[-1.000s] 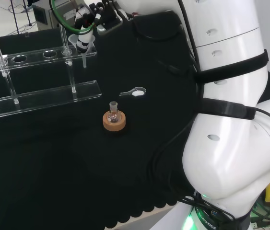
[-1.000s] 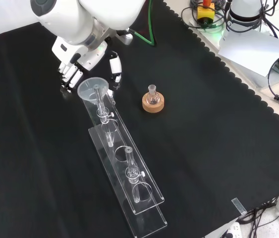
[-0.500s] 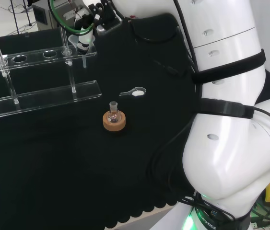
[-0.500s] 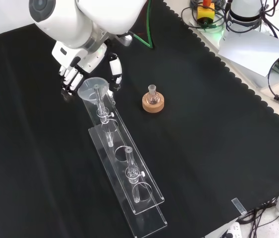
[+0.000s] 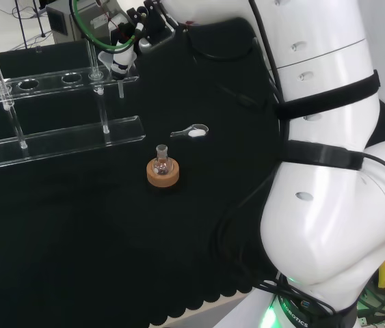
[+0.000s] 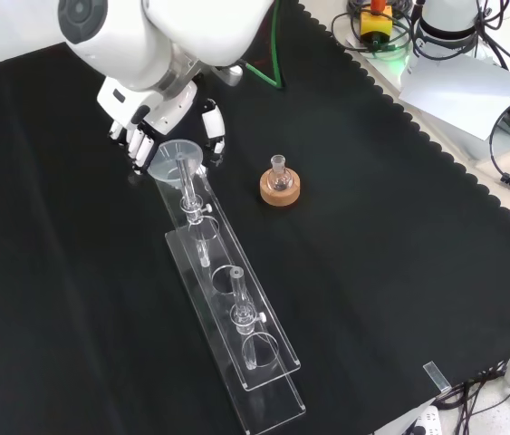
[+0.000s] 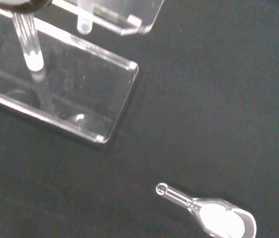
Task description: Pick up the funnel from the transparent funnel stand.
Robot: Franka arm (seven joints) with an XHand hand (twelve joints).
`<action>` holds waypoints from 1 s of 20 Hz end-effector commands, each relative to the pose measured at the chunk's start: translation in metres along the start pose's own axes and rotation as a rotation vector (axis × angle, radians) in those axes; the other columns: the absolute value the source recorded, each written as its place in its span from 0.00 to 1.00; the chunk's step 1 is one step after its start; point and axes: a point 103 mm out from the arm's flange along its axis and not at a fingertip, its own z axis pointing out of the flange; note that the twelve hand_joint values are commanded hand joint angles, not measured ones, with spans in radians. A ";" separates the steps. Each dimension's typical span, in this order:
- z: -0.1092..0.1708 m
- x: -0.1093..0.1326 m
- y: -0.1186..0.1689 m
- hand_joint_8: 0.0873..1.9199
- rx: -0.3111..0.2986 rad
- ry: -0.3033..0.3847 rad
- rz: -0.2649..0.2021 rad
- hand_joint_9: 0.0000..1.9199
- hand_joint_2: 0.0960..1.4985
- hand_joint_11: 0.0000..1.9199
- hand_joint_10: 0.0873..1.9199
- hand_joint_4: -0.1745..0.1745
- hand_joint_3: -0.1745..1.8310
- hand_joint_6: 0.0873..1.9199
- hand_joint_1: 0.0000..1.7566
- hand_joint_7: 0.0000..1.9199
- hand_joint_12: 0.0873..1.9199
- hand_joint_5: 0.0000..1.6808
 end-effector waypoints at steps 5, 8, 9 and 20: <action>-0.039 0.000 -0.029 0.40 -0.233 -0.134 0.056 0.55 0.43 0.25 0.27 0.48 0.39 0.46 0.44 0.44 0.66 0.45; -0.057 -0.005 -0.043 0.40 -0.214 -0.157 0.060 0.55 0.43 0.26 0.27 0.48 0.39 0.47 0.44 0.44 0.65 0.46; -0.062 -0.006 -0.048 0.40 -0.209 -0.163 0.065 0.55 0.43 0.26 0.27 0.49 0.39 0.47 0.44 0.44 0.65 0.46; -0.087 -0.011 -0.124 0.40 -0.199 -0.162 0.132 0.55 0.43 0.25 0.27 0.50 0.40 0.47 0.44 0.42 0.65 0.45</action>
